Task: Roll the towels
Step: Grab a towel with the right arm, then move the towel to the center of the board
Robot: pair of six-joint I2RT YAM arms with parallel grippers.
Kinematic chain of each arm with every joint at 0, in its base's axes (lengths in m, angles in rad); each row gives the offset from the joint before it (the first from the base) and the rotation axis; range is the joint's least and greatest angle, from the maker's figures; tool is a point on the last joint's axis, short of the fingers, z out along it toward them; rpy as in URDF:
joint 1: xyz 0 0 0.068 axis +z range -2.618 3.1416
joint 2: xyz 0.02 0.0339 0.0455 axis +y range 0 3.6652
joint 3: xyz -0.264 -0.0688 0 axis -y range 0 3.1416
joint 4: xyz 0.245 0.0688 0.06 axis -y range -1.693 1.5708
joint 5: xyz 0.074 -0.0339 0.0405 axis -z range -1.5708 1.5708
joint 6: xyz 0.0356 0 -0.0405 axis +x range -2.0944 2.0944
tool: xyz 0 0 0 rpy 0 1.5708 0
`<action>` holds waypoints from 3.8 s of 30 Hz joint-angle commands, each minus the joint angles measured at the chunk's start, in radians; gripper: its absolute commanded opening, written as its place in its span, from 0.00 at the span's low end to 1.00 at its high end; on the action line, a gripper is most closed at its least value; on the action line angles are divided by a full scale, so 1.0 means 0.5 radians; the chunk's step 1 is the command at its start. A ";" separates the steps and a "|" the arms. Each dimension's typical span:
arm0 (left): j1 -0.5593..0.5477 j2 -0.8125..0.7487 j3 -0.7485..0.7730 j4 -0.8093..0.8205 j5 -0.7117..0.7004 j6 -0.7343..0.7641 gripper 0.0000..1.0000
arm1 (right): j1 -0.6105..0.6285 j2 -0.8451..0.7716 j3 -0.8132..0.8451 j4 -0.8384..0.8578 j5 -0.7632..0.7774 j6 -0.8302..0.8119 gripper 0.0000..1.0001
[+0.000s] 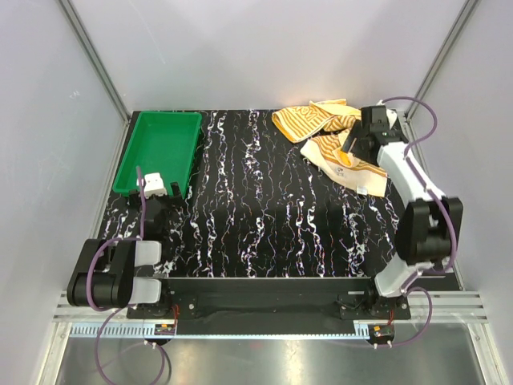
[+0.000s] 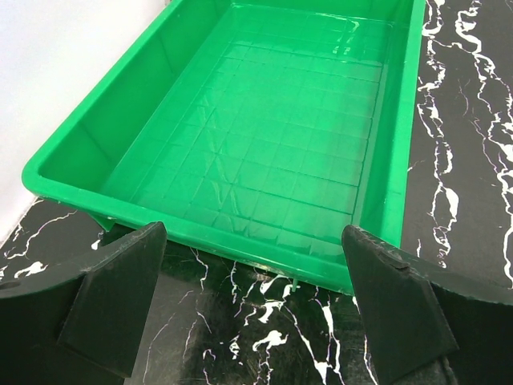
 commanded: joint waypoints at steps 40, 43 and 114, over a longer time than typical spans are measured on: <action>-0.104 -1.610 0.837 -2.566 0.952 -0.909 0.99 | 0.039 1.031 1.079 -0.206 0.462 -0.400 0.00; -0.104 -1.637 0.920 -2.685 1.057 -0.885 0.99 | 0.382 0.865 1.153 -0.231 0.733 -0.685 0.00; -0.107 -0.947 1.270 -3.346 0.992 -0.658 0.99 | 0.209 1.312 1.047 0.159 -1.009 0.234 0.92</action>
